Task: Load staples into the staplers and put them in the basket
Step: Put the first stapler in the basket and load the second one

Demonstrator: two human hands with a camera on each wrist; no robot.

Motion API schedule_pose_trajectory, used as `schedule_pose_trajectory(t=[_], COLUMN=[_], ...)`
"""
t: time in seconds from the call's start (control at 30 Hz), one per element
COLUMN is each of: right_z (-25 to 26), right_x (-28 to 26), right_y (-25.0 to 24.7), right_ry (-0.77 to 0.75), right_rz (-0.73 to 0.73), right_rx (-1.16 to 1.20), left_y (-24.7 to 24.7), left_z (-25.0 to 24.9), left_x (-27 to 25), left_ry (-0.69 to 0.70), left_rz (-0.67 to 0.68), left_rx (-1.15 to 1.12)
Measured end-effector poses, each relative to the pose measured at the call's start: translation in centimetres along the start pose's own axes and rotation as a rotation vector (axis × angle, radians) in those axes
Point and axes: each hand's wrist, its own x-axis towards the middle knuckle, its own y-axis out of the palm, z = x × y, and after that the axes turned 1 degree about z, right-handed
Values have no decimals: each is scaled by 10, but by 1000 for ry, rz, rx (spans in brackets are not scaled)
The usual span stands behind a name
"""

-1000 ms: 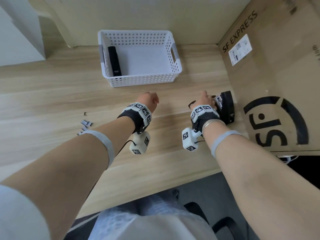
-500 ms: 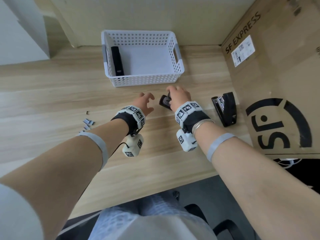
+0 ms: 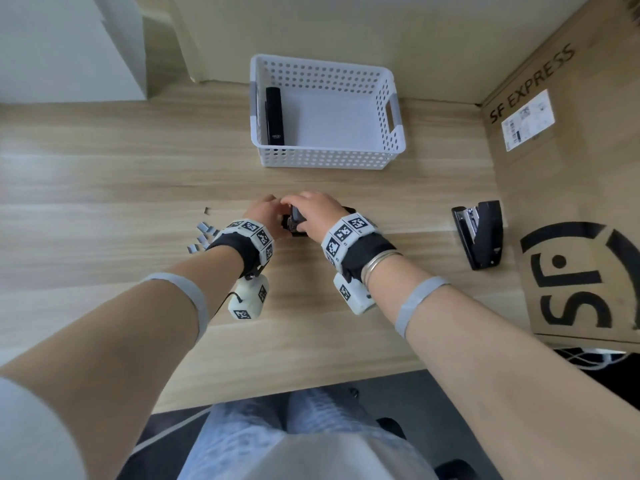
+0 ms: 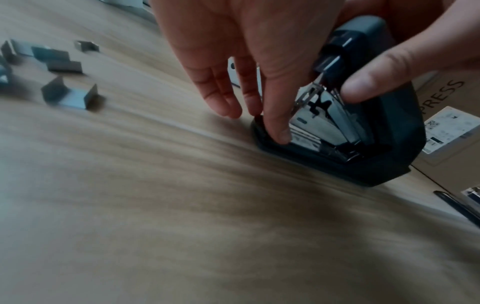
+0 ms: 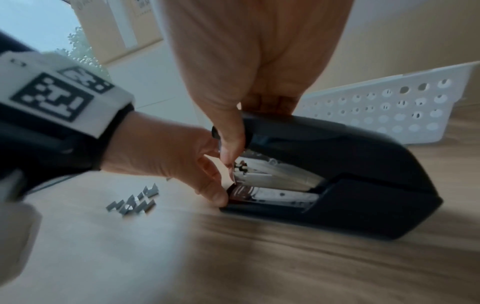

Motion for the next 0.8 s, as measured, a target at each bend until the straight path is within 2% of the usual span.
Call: schedule_pose_trajectory(t=[0.33,0.53,0.7,0.8], right_z=[-2,-40,-83,-98], right_x=[-17,-42,-48,-54], right_y=[-46,-74,-55,-39], right_ry=[119,356,546,596], right_rz=[-79,-12,-50,-74], right_rx=[3,-40,-127,-59], left_y=[-11,-12,-8,-8], left_z=[-2,-3,-1,1], left_x=[8,10,10,8], left_ry=[76,72,77,73], left_rz=[39,57,43,40], left_rx=[113,102,73,67])
